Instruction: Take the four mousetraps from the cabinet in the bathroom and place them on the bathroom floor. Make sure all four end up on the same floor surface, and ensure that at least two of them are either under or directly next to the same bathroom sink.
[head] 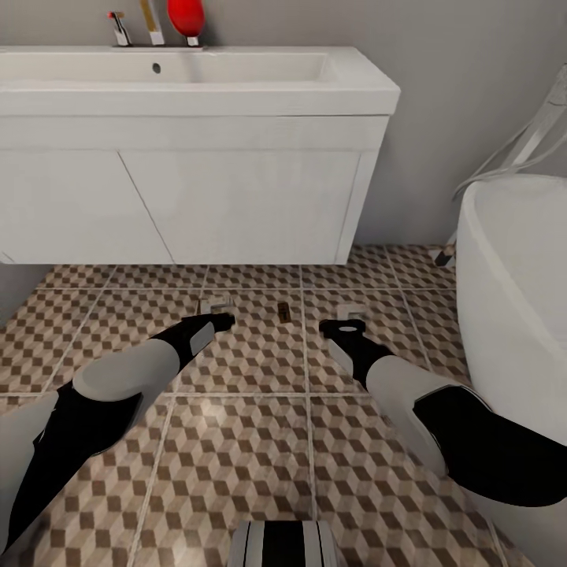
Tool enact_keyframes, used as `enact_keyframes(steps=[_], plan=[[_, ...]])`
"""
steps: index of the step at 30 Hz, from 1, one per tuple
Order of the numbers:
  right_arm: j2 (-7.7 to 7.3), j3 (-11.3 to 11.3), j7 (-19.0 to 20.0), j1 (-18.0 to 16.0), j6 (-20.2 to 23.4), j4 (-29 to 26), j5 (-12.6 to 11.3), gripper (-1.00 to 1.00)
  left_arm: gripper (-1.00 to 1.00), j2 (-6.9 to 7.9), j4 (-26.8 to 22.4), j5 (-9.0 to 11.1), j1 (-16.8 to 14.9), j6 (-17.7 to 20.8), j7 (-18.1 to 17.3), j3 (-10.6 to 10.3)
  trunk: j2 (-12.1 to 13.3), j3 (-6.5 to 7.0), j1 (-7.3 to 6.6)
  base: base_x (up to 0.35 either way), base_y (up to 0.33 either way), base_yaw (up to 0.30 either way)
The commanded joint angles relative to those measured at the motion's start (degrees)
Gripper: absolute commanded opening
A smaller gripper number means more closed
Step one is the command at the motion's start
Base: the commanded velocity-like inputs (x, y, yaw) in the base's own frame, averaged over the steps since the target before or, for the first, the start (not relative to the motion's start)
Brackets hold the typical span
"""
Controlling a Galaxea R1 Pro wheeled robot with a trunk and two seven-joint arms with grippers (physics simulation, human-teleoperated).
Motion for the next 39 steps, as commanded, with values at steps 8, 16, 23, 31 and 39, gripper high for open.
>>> enact_keyframes(steps=[8, 16, 23, 31, 39], plan=[[0.00, 0.5, -0.3, 0.0, 0.4, -0.1, -0.3, 1.00, 1.00, -0.04, 0.1, 0.5, 0.0, 0.3, 0.1, -0.5, 0.1, 1.74, -0.21, 0.000, 0.000, 0.000], [0.00, 0.5, -0.3, 0.0, 0.4, -0.1, -0.3, 1.00, 1.00, -0.04, 0.1, 0.5, 0.0, 0.3, 0.1, -0.5, 0.2, 3.51, -0.42, 0.000, 0.000, 0.000], [0.00, 0.5, -0.3, 0.0, 0.4, -0.1, -0.3, 1.00, 1.00, -0.04, 0.1, 0.5, 0.0, 0.3, 0.1, -0.5, 0.3, 5.06, -0.60, 0.000, 0.000, 0.000], [0.00, 0.5, -0.3, 0.0, 0.4, -0.1, -0.3, 1.00, 1.00, -0.05, 0.1, 0.5, 0.0, 0.3, 0.1, -0.5, 0.3, 5.06, -0.60, 0.000, 0.000, 0.000], [0.00, 0.5, -0.3, 0.0, 0.4, -0.1, -0.3, 1.00, 1.00, -0.04, 0.1, 0.5, 0.0, 0.2, 0.1, -0.4, 0.3, 5.06, -0.60, 0.000, 0.000, 0.000]])
